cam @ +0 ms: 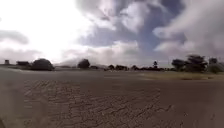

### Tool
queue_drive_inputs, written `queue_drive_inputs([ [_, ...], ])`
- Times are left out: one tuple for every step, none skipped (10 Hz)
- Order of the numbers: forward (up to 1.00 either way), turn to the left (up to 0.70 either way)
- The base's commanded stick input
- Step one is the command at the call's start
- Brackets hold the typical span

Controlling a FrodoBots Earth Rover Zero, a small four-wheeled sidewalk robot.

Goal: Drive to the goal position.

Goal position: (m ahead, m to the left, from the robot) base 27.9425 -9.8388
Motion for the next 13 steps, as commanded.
queue_drive_inputs([
  [0.00,0.00],
  [0.00,0.00],
  [0.00,0.00],
  [0.00,0.00],
  [0.16,0.00],
  [0.55,0.00],
  [0.70,0.00],
  [0.70,0.00],
  [0.70,0.00],
  [0.70,0.00],
  [0.70,0.00],
  [0.70,0.00],
  [0.75,0.00],
])
